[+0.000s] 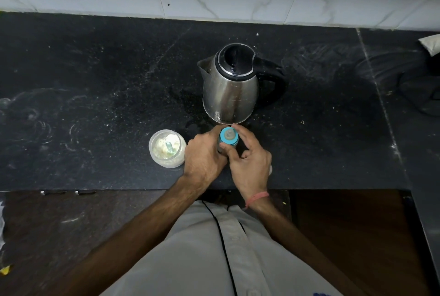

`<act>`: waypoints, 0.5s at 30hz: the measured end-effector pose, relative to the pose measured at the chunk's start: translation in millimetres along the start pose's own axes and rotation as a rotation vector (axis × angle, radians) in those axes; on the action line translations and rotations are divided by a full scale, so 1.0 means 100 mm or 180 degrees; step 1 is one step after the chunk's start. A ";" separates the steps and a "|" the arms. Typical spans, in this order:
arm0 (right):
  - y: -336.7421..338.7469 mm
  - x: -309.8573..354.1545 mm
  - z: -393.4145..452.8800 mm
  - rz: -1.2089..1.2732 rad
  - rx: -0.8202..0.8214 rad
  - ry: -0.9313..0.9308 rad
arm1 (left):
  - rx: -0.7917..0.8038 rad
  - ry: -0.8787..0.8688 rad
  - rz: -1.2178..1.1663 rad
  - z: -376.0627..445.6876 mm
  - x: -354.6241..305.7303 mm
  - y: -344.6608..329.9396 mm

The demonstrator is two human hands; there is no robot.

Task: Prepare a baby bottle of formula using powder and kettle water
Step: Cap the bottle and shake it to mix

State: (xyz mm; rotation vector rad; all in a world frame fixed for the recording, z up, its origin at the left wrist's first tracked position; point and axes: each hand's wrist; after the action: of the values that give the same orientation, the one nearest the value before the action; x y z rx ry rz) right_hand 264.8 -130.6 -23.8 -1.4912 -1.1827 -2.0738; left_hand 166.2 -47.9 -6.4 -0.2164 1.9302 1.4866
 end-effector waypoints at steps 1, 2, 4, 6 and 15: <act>0.01 0.02 0.01 0.0023 0.0034 -0.0018 | 0.0003 0.0005 0.0010 0.01 0.00 0.00; 0.04 0.02 0.04 0.0014 0.0175 0.0006 | 0.0013 0.0004 0.0026 0.02 0.00 0.01; 0.15 0.02 0.16 0.0077 0.0625 0.0102 | 0.0039 -0.0023 0.0050 0.04 0.00 0.02; 0.20 0.03 0.22 0.0110 0.0863 0.0110 | 0.0059 -0.0045 0.0053 0.04 -0.01 0.01; 0.30 0.18 0.34 -0.0076 0.0948 -0.0080 | 0.0179 0.0077 0.0228 0.05 -0.04 0.02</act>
State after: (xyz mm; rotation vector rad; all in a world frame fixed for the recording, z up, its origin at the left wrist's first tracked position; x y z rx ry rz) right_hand 298.4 -119.2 9.2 -1.3710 -1.4512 -1.8009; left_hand 170.4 -43.6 -2.6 -0.1419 2.0151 1.4794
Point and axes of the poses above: each hand's wrist, its own z-axis towards the middle knuckle, its own y-axis out of the back of the hand, x = y × z, and after that the axes turned 5 degrees about y, right-handed
